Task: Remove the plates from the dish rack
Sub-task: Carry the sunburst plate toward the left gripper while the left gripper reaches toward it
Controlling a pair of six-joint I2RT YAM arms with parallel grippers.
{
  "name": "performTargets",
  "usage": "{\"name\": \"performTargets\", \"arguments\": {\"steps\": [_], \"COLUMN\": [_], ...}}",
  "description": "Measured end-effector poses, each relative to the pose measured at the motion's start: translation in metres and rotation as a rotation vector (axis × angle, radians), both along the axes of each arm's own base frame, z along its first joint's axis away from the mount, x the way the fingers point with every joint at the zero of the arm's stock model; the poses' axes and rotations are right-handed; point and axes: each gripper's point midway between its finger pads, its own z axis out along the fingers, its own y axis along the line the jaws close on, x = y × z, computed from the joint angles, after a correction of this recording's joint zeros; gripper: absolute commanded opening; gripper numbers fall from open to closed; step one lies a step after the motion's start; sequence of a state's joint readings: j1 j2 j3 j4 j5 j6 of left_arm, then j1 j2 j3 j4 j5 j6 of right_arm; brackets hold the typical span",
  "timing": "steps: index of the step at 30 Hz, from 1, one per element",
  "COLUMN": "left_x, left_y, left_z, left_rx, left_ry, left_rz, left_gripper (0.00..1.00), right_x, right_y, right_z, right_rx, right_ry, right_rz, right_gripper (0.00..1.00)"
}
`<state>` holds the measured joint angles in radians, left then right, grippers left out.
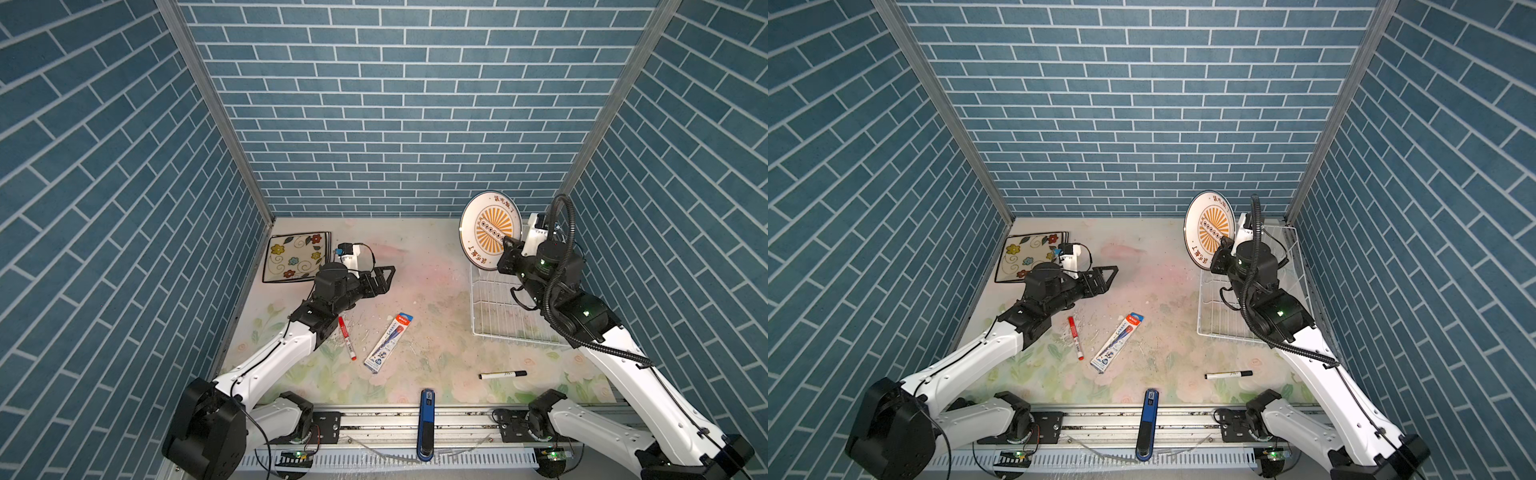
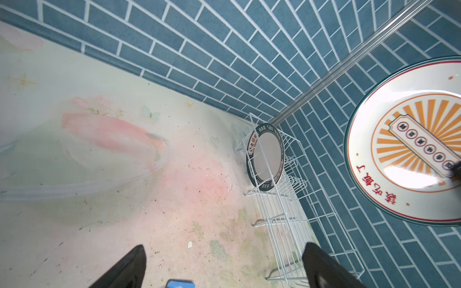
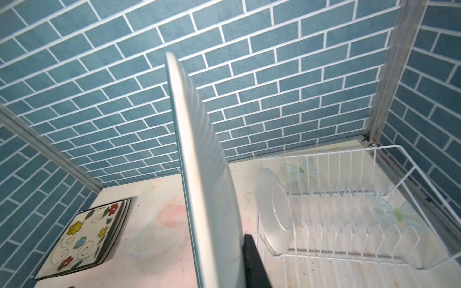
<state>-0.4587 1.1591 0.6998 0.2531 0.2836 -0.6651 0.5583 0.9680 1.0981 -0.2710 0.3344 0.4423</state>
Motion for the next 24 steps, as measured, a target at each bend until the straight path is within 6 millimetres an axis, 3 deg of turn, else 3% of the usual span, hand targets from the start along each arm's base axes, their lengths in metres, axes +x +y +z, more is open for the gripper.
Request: {"name": "performTargets", "arguments": {"steps": [24], "left_x": [0.014], "left_y": [-0.035], "left_z": [0.023], "left_rx": [-0.199], "left_ry": [-0.023], "left_rz": [-0.124], "left_gripper": [1.00], "right_x": [0.006], "right_y": [0.052], "right_z": [-0.024], "right_rx": [0.166], "right_ry": [0.121], "right_rz": [0.200], "right_gripper": [0.00]}}
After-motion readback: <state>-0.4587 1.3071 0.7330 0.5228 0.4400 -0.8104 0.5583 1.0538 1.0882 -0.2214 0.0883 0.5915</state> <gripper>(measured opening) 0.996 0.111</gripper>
